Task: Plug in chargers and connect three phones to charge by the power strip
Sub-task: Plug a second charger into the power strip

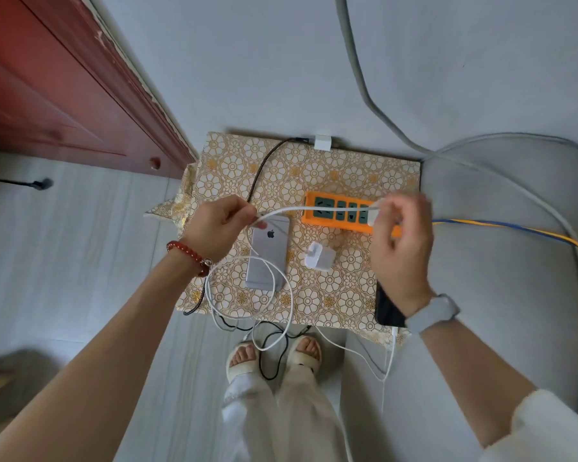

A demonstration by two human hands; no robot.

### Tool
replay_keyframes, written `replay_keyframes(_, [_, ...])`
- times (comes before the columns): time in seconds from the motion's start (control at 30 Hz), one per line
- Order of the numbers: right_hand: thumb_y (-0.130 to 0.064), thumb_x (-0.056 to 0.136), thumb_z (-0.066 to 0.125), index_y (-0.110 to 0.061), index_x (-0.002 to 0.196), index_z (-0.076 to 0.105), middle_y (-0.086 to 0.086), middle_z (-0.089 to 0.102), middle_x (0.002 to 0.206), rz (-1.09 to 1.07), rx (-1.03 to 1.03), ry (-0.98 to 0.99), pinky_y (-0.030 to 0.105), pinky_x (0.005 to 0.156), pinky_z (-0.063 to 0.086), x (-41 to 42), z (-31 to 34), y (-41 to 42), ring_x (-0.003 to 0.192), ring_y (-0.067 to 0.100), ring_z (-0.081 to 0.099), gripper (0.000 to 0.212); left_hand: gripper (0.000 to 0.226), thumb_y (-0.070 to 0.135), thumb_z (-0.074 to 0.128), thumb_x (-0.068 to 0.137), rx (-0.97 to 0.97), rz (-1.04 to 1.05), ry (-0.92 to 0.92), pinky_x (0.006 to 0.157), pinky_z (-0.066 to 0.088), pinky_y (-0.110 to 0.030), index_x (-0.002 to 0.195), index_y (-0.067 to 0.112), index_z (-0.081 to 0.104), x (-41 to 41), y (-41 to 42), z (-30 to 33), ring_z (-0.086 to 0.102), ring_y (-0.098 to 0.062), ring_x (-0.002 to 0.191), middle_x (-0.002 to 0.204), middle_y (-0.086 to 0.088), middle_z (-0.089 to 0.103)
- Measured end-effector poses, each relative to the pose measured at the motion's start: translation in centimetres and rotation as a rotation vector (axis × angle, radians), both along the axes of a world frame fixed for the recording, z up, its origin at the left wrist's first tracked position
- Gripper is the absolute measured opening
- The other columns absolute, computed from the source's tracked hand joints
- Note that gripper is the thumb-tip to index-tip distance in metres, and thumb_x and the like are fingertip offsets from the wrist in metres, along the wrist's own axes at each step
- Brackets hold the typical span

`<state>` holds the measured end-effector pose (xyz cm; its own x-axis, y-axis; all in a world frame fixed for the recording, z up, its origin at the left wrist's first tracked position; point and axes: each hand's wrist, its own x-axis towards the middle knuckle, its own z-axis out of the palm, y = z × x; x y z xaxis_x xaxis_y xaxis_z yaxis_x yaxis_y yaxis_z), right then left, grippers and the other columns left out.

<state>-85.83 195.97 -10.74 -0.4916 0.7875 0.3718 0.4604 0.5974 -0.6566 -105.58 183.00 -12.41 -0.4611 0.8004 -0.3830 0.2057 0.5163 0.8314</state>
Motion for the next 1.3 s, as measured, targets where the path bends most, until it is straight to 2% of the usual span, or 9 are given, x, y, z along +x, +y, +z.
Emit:
replay_keyframes(0.1, [-0.021, 0.092, 0.041, -0.006, 0.1, 0.059, 0.009, 0.067, 0.09, 0.129, -0.2, -0.122, 0.036, 0.073, 0.048, -3.1, 2.3, 3.4, 0.083, 0.022, 0.061, 0.025, 0.02, 0.014, 0.044, 0.093, 0.045, 0.049, -0.117, 0.058, 0.05, -0.009, 0.075, 0.017, 0.052, 0.7, 0.3, 1.1, 0.064, 0.003, 0.057, 0.069, 0.002, 0.067])
replay_keyframes(0.2, [-0.032, 0.09, 0.051, -0.015, 0.128, 0.045, 0.002, 0.064, 0.1, 0.424, -0.566, -0.646, 0.022, 0.055, 0.046, -4.3, 1.4, 3.8, 0.079, 0.02, 0.064, 0.042, 0.019, 0.013, 0.042, 0.094, 0.078, 0.18, -0.202, 0.055, 0.058, -0.024, 0.076, 0.015, 0.049, 1.6, 0.9, 2.2, 0.066, -0.009, 0.051, 0.065, -0.005, 0.065])
replay_keyframes(0.33, [-0.036, 0.083, 0.061, -0.026, 0.143, 0.017, 0.005, 0.048, 0.105, 0.547, -0.551, -0.928, 0.028, 0.065, 0.044, -2.3, -2.4, 1.8, 0.083, 0.021, 0.053, 0.075, 0.02, 0.017, 0.039, 0.094, 0.128, 0.151, -0.16, 0.047, 0.057, -0.03, 0.076, 0.022, 0.045, 3.5, 1.4, 3.0, 0.063, -0.017, 0.044, 0.056, -0.002, 0.062])
replay_keyframes(0.43, [-0.034, 0.086, 0.058, -0.027, 0.137, 0.029, 0.009, 0.044, 0.121, 0.609, -0.491, -0.93, 0.042, 0.082, 0.048, -1.3, -4.2, 1.1, 0.098, 0.026, 0.052, 0.059, 0.025, 0.016, 0.036, 0.095, 0.192, -0.024, -0.039, 0.035, 0.044, -0.024, 0.075, 0.03, 0.039, 5.1, 1.1, 3.0, 0.057, -0.02, 0.035, 0.05, 0.003, 0.059])
replay_keyframes(0.53, [-0.026, 0.092, 0.046, -0.022, 0.093, 0.047, 0.005, 0.047, 0.117, 0.677, -0.343, -0.912, 0.036, 0.064, 0.049, -1.1, -4.6, 1.1, 0.082, 0.025, 0.058, 0.004, 0.021, 0.016, 0.036, 0.095, 0.206, -0.086, 0.044, 0.041, 0.047, -0.03, 0.079, 0.029, 0.039, 5.9, 0.8, 2.5, 0.058, -0.017, 0.039, 0.052, 0.004, 0.057])
replay_keyframes(0.6, [-0.018, 0.093, 0.044, -0.013, 0.084, 0.05, 0.007, 0.054, 0.108, 0.592, -0.379, -0.754, 0.037, 0.066, 0.049, -0.7, -4.7, 1.5, 0.081, 0.027, 0.059, 0.013, 0.013, 0.017, 0.037, 0.095, 0.203, -0.086, 0.162, 0.051, 0.052, -0.034, 0.083, 0.021, 0.042, 6.1, 0.5, 1.9, 0.061, -0.017, 0.05, 0.059, 0.003, 0.06])
replay_keyframes(0.77, [-0.001, 0.088, 0.052, 0.001, 0.095, 0.055, 0.019, 0.059, 0.11, 0.267, -0.248, -0.339, 0.008, 0.068, 0.041, 0.0, -3.2, 3.6, 0.094, 0.019, 0.057, 0.008, 0.025, 0.029, 0.031, 0.095, 0.003, -0.141, 0.282, 0.057, 0.053, -0.04, 0.094, 0.008, 0.045, 6.7, -0.9, -0.5, 0.064, -0.028, 0.068, 0.087, -0.013, 0.069])
replay_keyframes(1.03, [-0.005, 0.09, 0.047, -0.002, 0.098, 0.056, 0.018, 0.065, 0.107, 0.272, -0.221, -0.557, 0.046, 0.072, 0.049, 0.0, -3.6, 6.5, 0.089, 0.037, 0.059, 0.012, 0.027, 0.04, 0.041, 0.09, -0.037, -0.208, 0.434, 0.049, 0.043, -0.03, 0.091, 0.015, 0.051, 8.3, -1.7, -2.3, 0.054, -0.026, 0.055, 0.06, -0.001, 0.06])
replay_keyframes(1.3, [-0.003, 0.089, 0.049, -0.003, 0.094, 0.054, 0.019, 0.066, 0.11, 0.341, -0.217, -0.627, 0.05, 0.068, 0.052, -0.7, -3.5, 6.4, 0.091, 0.039, 0.062, 0.008, 0.038, 0.028, 0.033, 0.089, -0.031, -0.158, 0.651, 0.059, 0.048, -0.033, 0.066, 0.007, 0.055, 8.7, -2.7, -2.2, 0.048, -0.025, 0.036, 0.043, -0.005, 0.054])
